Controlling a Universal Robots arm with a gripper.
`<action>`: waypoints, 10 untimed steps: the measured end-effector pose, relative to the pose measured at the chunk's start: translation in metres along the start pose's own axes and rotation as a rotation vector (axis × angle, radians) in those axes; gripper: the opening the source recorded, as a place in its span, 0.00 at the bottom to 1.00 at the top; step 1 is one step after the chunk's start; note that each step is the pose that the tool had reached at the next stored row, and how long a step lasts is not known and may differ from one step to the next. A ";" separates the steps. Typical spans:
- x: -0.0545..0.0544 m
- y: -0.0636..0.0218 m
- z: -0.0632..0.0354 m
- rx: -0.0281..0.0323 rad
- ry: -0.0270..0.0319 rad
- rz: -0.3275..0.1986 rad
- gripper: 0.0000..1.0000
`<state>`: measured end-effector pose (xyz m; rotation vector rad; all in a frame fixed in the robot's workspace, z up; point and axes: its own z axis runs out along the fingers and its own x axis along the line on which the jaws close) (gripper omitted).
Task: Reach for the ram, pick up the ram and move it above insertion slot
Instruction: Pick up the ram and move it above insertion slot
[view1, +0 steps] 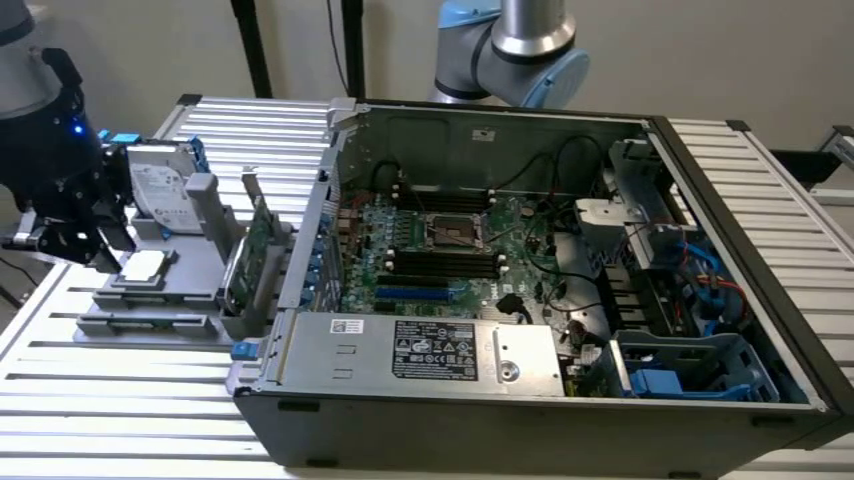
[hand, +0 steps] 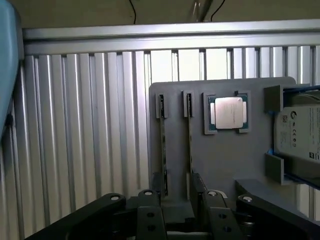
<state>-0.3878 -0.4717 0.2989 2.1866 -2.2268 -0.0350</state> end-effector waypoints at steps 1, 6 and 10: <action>0.000 -0.0001 0.0016 0.0000 0.0005 -0.018 0.36; 0.001 -0.0004 0.0103 -0.0006 0.0022 -0.075 0.36; 0.004 -0.0006 0.0176 -0.0007 0.0028 -0.092 0.36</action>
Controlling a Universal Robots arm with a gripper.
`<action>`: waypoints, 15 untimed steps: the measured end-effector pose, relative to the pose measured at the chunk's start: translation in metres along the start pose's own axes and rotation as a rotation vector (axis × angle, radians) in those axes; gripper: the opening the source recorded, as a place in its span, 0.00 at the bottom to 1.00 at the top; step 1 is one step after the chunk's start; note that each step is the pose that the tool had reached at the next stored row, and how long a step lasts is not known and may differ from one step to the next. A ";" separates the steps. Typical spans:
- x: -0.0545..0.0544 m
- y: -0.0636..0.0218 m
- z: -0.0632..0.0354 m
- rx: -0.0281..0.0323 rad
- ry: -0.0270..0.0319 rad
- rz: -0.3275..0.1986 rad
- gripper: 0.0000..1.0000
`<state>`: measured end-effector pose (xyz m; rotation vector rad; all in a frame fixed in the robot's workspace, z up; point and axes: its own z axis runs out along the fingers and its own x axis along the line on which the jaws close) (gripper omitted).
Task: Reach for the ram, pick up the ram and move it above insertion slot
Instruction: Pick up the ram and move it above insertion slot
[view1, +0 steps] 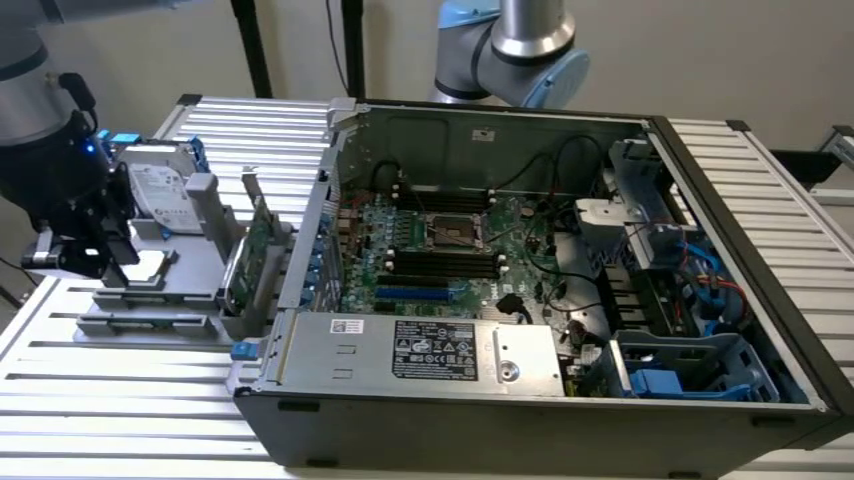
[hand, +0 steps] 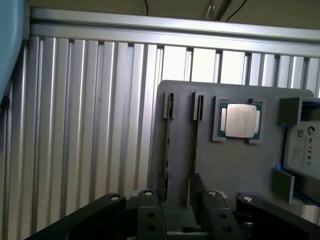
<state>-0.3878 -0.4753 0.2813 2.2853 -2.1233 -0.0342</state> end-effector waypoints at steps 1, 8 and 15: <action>0.001 0.0000 0.0018 0.0000 0.0001 -0.004 0.36; 0.003 0.0005 0.0146 0.0001 0.0001 -0.023 0.36; 0.006 0.0005 0.0273 0.0000 0.0002 -0.024 0.36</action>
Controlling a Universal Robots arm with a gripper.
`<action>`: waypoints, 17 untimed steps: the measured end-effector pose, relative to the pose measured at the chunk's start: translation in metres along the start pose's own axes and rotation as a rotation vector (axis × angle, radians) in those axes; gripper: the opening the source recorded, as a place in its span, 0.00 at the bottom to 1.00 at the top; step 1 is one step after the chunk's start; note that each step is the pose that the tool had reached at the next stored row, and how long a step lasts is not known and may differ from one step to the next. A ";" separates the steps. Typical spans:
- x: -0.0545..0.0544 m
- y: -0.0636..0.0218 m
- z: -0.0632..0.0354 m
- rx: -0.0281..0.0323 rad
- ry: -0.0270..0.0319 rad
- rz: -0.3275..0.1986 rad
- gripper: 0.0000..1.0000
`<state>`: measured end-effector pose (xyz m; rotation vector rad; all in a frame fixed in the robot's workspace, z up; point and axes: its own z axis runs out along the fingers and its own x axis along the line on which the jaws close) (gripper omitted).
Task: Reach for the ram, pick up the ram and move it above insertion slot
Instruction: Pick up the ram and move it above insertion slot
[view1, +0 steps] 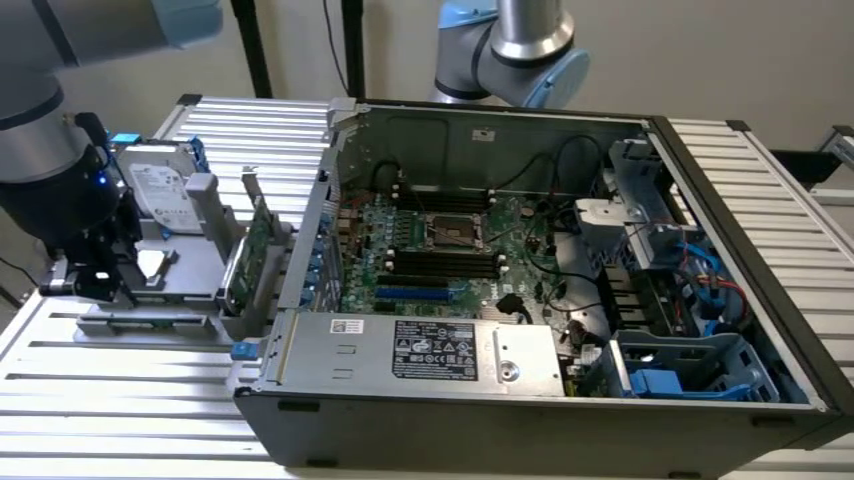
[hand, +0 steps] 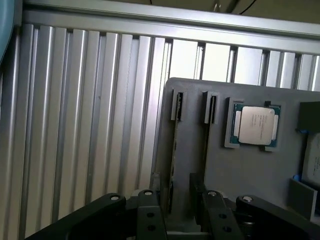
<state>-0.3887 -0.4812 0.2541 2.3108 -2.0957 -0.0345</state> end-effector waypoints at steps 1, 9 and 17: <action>0.000 0.0000 0.0018 0.0001 0.0000 0.000 0.36; 0.000 -0.0004 0.0165 0.0001 0.0000 0.000 0.36; 0.000 -0.0004 0.0310 0.0001 0.0000 0.000 0.36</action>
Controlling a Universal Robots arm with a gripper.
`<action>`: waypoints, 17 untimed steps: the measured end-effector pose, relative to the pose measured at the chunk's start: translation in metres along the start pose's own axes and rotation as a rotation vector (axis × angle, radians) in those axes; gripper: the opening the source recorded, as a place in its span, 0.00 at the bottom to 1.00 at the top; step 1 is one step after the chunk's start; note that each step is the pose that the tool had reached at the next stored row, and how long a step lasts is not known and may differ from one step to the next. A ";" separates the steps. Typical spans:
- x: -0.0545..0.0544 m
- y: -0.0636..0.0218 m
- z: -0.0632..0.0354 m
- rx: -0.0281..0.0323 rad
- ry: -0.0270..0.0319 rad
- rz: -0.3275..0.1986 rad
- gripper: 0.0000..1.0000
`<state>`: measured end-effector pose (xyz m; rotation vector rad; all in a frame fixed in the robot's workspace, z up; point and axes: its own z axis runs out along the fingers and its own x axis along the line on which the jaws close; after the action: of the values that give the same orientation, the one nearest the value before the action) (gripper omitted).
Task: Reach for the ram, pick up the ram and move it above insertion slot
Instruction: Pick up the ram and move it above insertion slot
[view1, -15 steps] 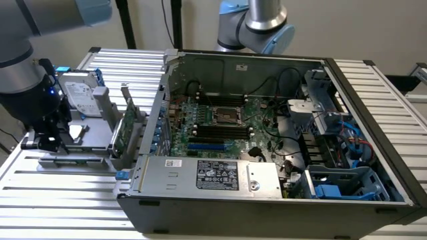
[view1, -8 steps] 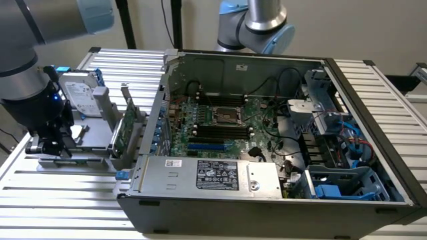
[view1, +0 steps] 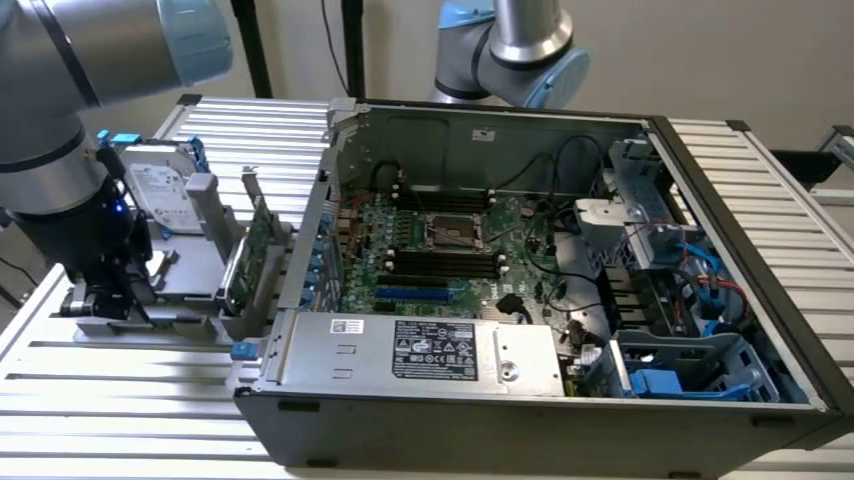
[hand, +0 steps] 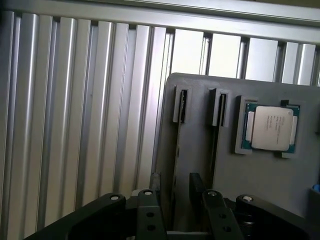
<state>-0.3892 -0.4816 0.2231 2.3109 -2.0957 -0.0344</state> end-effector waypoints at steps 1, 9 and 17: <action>0.000 0.0001 0.0018 0.0000 0.0000 0.000 0.36; 0.000 0.0022 0.0162 0.0004 -0.0021 0.000 0.36; 0.000 0.0021 0.0219 0.0028 -0.0264 -0.001 0.36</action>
<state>-0.3920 -0.4816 0.2012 2.3256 -2.1084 -0.0623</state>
